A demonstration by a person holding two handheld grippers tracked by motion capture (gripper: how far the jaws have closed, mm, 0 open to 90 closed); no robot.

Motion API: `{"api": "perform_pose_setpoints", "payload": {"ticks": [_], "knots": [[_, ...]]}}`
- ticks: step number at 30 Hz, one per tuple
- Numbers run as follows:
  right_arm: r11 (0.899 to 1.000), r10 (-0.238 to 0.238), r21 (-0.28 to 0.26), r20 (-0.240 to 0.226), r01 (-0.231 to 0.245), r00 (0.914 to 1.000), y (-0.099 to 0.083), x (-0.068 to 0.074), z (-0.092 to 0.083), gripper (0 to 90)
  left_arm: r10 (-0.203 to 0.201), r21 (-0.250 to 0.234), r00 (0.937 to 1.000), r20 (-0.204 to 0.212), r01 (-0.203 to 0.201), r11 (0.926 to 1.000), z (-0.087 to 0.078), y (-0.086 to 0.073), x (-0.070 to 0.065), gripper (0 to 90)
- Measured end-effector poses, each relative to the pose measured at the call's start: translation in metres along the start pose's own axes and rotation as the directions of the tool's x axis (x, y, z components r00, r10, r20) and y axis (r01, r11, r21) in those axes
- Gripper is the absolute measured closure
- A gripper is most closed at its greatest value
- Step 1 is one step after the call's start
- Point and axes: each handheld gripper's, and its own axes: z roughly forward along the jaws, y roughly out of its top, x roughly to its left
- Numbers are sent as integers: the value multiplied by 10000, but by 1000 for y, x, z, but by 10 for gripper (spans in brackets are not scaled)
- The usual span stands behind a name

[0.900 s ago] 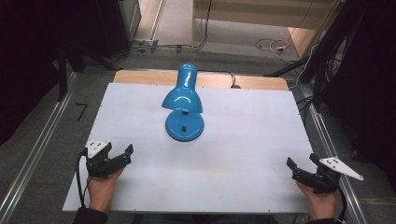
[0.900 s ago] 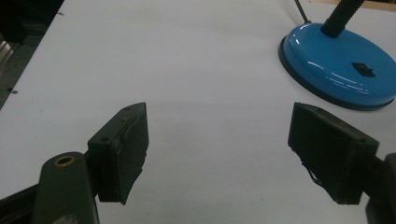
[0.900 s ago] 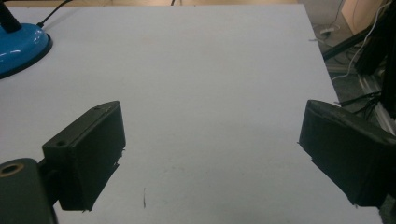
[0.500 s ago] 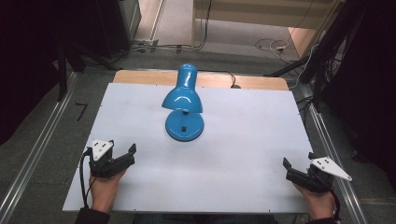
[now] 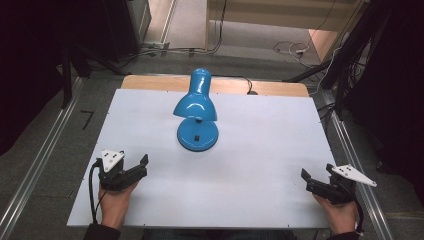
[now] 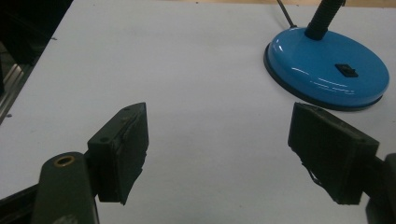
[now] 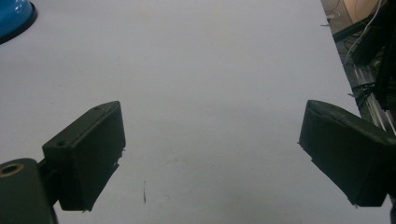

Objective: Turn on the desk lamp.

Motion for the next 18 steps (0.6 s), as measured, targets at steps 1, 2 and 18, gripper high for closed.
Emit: {"api": "perform_pose_setpoints", "payload": {"ticks": [1, 2, 18], "knots": [[10000, 11, -2, 10, -11, 10000, 0, 0, 0, 58, 19, -20, 10000, 43, -19, 10000, 0, 0, -1, 207], [10000, 24, 21, 18, -24, 10000, 0, 0, 0, 58, 19, -44, 10000, 70, -18, 10000, 1, 1, -1, 207], [9999, 75, 105, 79, -76, 9999, -1, -3, 2, 58, -4, -65, 9995, 315, 6, 10000, 3, 3, -7, 205]]}}
